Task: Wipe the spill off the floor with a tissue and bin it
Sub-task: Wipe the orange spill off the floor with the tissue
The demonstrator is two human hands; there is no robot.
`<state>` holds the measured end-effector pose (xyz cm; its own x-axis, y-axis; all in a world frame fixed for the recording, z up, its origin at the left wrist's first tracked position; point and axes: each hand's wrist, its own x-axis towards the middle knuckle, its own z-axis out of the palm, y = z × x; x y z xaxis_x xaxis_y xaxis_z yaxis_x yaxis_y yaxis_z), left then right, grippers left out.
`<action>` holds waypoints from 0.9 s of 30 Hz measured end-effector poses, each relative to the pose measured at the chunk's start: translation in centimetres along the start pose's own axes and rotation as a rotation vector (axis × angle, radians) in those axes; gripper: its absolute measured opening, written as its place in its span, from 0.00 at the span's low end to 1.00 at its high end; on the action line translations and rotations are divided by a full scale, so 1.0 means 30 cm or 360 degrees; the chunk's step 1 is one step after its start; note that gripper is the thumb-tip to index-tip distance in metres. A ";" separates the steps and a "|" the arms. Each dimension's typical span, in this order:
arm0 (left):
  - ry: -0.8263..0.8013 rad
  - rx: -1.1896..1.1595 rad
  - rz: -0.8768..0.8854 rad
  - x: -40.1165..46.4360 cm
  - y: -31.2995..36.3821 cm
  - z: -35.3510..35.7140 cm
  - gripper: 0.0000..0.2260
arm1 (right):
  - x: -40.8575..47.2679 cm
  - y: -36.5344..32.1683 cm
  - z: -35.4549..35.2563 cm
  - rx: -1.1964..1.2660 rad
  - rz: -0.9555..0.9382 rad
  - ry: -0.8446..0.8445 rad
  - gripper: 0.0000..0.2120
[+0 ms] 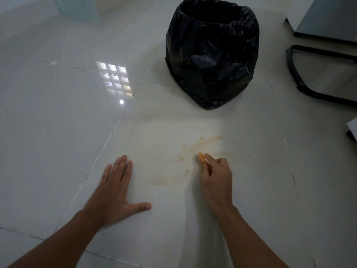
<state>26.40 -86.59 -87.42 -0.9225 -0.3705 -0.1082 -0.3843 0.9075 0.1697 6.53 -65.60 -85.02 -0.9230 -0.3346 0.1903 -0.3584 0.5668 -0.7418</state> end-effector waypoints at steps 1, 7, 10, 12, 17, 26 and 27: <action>0.0007 0.0000 0.0005 0.000 0.000 0.001 0.61 | 0.025 0.025 -0.028 0.0006 0.0076 0.0080 0.12; -0.0012 -0.0008 0.0014 -0.005 -0.004 0.004 0.59 | 0.147 0.148 -0.173 -0.0113 0.0361 0.0330 0.12; -0.0005 -0.0004 0.0017 -0.007 -0.006 0.007 0.58 | 0.177 0.191 -0.205 -0.0189 0.0474 0.0365 0.14; 0.0000 0.0006 0.0024 -0.009 -0.007 0.012 0.58 | 0.192 0.218 -0.199 -0.0318 0.0489 0.0328 0.13; 0.0035 0.0014 0.0040 0.000 -0.016 0.023 0.57 | 0.283 0.227 -0.148 -0.0445 0.0497 0.0205 0.18; 0.0030 0.0009 0.0030 0.003 -0.013 0.014 0.57 | 0.248 0.051 0.036 -0.0319 0.0000 -0.0234 0.11; 0.0032 0.0008 0.0032 0.003 -0.013 0.013 0.57 | 0.220 0.029 0.050 -0.0276 -0.0054 -0.0283 0.11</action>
<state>26.47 -86.89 -87.88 -0.9305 -0.3562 -0.0850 -0.3657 0.9157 0.1665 0.34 -68.45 -85.39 -0.8763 -0.4741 0.0859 -0.4218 0.6685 -0.6125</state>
